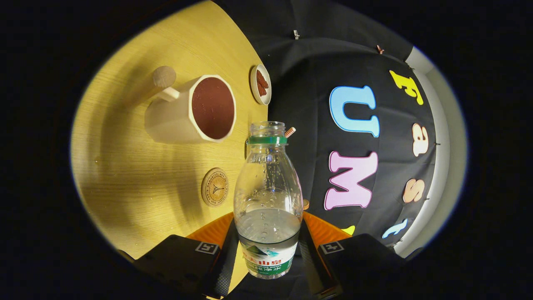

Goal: Take the bottle from table, then pour the juice into the cup, finally place the bottle on the coaster

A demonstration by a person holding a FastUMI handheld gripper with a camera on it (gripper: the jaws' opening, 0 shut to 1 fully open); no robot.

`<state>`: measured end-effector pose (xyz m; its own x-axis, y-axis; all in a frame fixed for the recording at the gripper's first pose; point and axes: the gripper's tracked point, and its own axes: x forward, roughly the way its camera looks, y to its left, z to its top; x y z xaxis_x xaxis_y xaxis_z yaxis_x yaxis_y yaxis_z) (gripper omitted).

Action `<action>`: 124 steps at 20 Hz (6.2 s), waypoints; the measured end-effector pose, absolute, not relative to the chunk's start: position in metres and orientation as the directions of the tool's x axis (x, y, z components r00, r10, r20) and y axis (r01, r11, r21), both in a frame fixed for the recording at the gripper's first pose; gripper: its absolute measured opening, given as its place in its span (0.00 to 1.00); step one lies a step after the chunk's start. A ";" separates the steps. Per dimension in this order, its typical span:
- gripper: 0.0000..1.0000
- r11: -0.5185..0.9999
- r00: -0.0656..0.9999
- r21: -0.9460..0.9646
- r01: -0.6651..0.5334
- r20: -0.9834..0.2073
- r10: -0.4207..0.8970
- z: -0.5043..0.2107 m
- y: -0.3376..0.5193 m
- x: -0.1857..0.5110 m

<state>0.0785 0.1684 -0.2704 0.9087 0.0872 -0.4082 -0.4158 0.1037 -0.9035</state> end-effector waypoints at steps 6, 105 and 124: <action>0.73 0.022 0.913 -0.916 -0.401 -0.398 0.085 -0.264 0.170 0.081; 0.75 0.895 0.875 0.198 -0.399 -0.210 0.436 -0.230 0.164 0.075; 0.77 0.876 0.867 0.254 -0.410 -0.192 0.461 -0.292 0.101 0.056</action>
